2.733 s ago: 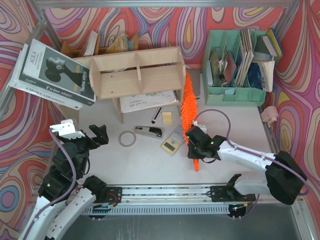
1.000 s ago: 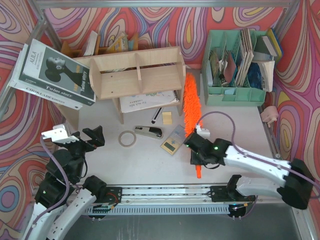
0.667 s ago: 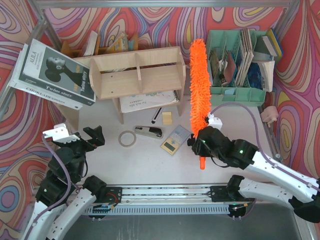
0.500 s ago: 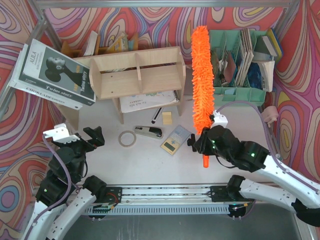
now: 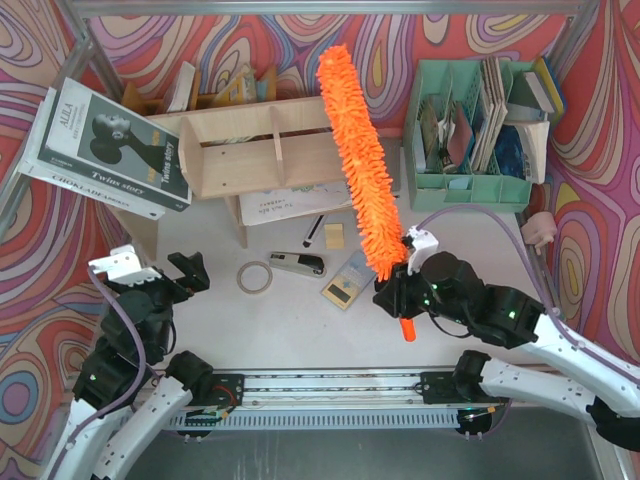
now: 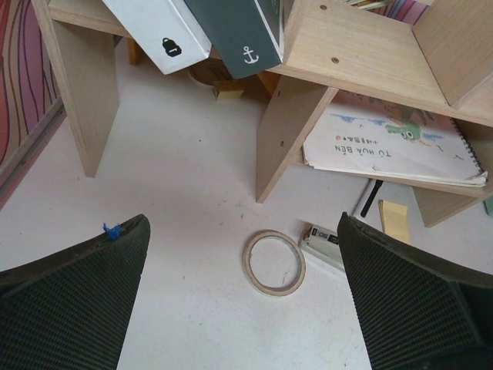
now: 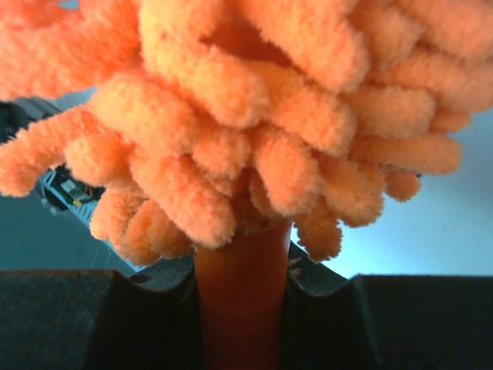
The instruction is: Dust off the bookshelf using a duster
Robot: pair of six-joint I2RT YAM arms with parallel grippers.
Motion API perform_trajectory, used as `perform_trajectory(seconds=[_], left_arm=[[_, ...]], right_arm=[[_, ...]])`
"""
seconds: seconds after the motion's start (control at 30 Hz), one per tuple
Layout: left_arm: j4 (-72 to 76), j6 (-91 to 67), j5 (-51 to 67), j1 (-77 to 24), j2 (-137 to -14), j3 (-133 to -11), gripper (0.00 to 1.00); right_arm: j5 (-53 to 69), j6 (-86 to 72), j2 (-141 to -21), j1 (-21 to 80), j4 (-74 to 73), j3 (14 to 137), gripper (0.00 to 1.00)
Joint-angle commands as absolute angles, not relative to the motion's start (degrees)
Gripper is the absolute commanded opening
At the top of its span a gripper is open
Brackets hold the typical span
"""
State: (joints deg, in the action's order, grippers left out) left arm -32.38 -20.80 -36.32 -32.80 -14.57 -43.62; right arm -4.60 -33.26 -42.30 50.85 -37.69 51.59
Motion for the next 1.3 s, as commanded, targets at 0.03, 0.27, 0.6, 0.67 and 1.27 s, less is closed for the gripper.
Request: perform_trajectory(seconds=[0.03, 0.27, 0.6, 0.67, 1.27], left_arm=[[-32.87, -21.09, -37.50, -32.46, -15.10, -44.13, 0.98], [-32.87, -21.01, -37.41, -32.46, -15.94, -44.23, 0.98], [-32.83, -21.01, -37.70, -32.50, -15.70, -44.13, 0.98], [-32.89, -21.07, -37.86, -32.43, -15.52, -44.12, 0.98], [-32.85, -21.27, -38.84, -32.45, -14.67, -43.95, 0.98]], right_arm=[[-1.47, -27.23, -43.94, 54.13, -31.16, 51.18, 0.00], [-2.58, -20.90, -46.75, 59.61, -30.46, 48.79, 0.00], [0.12, -18.32, -50.44, 63.01, -28.50, 46.39, 0.00], [0.60, -18.90, -52.18, 63.56, -29.21, 46.53, 0.00], [0.90, -30.14, -57.90, 68.78, -35.88, 44.73, 0.00]])
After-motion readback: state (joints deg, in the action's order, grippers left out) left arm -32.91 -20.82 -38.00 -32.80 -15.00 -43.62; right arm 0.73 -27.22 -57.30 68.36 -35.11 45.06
